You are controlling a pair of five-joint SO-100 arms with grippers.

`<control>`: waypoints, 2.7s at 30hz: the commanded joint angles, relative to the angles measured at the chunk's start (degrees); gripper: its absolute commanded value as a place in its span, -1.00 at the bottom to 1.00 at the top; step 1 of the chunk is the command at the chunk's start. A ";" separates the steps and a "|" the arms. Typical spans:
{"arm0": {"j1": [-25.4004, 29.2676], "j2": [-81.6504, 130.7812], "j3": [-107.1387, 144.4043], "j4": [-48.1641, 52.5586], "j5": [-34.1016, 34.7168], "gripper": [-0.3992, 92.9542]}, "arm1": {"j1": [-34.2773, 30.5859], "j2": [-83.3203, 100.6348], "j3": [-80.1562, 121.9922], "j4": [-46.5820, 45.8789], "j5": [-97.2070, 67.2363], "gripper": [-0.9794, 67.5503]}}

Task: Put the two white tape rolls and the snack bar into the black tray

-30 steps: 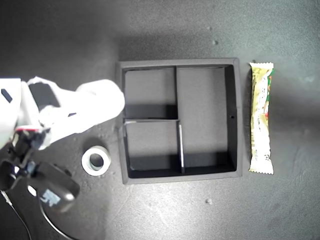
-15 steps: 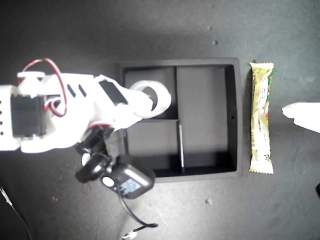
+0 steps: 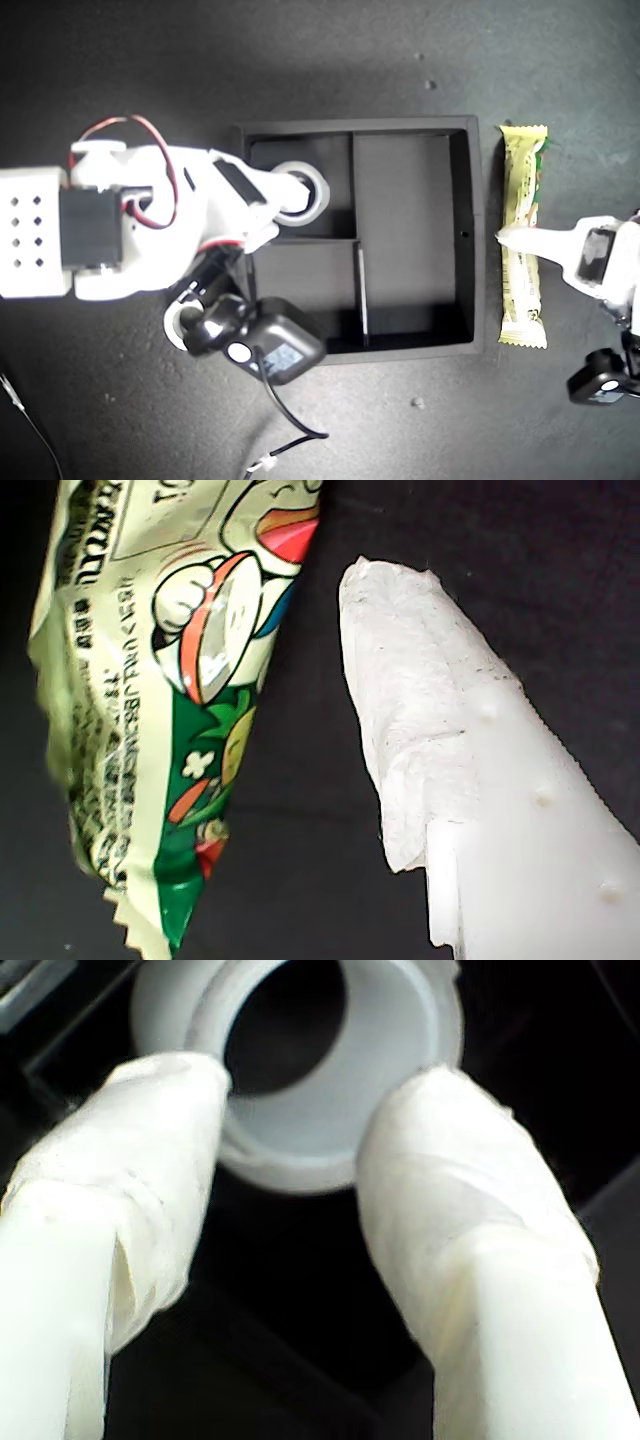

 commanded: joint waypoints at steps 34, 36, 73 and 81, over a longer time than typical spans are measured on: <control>27.42 11.34 23.29 -3.96 -31.82 -0.75 | 3.43 -0.53 -35.60 6.33 67.41 -0.98; 26.98 11.34 23.91 -4.04 -31.55 -0.75 | 2.99 2.72 -29.53 -4.13 66.88 -0.98; 28.56 2.72 26.37 -12.30 -35.77 -0.78 | 3.43 1.41 -7.12 -31.55 -25.05 -0.98; 29.00 4.31 24.70 -9.23 -35.68 -0.78 | 3.52 0.88 -8.00 -35.07 -26.19 -0.98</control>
